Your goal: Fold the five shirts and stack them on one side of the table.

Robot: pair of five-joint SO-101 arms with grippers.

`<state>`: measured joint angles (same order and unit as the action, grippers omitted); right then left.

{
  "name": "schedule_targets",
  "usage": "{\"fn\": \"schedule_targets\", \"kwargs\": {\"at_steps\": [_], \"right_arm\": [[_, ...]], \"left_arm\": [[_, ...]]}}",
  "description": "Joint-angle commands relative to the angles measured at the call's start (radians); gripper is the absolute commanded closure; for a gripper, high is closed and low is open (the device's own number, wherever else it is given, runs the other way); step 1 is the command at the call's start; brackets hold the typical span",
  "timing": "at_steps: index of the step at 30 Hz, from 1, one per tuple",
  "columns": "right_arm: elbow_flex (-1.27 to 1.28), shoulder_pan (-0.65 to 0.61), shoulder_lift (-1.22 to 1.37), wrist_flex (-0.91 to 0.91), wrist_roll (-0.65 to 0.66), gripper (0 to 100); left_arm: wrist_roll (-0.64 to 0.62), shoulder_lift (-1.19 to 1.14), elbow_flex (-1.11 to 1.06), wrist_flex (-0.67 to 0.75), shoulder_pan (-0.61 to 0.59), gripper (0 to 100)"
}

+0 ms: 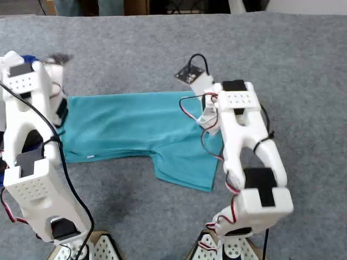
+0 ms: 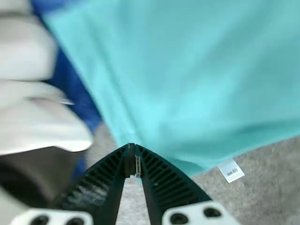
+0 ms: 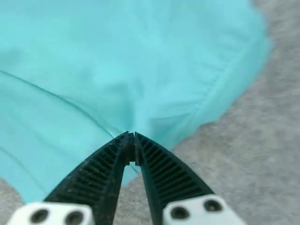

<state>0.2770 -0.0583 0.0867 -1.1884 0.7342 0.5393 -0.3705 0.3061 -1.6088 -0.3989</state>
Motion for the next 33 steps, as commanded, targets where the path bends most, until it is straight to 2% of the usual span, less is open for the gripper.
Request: {"fn": "schedule_targets", "kwargs": {"at_steps": [1,4,10,13,17,22,26,33], "right_arm": [[-0.036,-0.014,-0.102,-0.005,0.002,98.5],[-0.033,-0.014,-0.088,0.018,0.002,98.5],[0.005,0.075,0.079,0.249,-0.051,98.5],[-0.01,0.114,0.188,0.299,-0.054,98.5],[-0.065,0.166,0.289,0.275,-0.061,98.5],[-0.143,0.169,0.285,0.183,-0.061,98.5],[-0.2,0.167,0.232,0.107,-0.061,98.5],[-0.239,0.167,0.074,0.034,-0.061,98.5]], "left_arm": [[-0.044,0.005,0.128,-0.017,-0.028,97],[-0.061,-0.058,0.12,0.028,-0.007,97],[-0.23,-0.25,0.153,0.118,0.056,97],[-0.253,-0.333,0.189,0.114,0.059,97],[-0.256,-0.408,0.24,0.037,0.004,97],[-0.255,-0.385,0.312,0.031,-0.088,97],[-0.173,-0.308,0.364,-0.044,-0.05,97],[-0.164,-0.163,0.369,-0.081,0.045,97]]}}
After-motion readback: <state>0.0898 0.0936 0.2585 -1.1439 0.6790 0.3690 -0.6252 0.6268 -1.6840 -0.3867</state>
